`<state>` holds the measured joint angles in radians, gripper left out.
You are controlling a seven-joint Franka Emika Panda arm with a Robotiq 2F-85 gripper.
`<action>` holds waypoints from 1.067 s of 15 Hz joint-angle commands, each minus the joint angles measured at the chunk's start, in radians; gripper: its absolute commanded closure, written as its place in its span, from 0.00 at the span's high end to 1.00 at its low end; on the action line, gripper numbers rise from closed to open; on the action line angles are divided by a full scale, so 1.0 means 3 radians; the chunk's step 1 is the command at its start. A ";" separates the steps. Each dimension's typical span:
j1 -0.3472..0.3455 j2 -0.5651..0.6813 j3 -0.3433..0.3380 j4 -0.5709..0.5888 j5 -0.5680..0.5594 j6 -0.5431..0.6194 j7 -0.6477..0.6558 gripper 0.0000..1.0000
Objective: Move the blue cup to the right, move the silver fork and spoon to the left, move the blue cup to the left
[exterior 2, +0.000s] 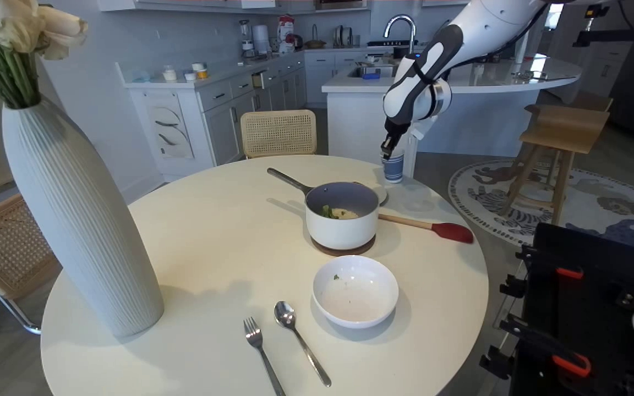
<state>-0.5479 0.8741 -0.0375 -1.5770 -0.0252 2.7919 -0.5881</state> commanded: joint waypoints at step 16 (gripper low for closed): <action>-0.0078 -0.1121 0.0545 -0.0400 0.0336 -0.0855 -0.0665 0.01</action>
<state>-0.5561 0.6696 0.0692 -1.5743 0.0126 2.5813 -0.6763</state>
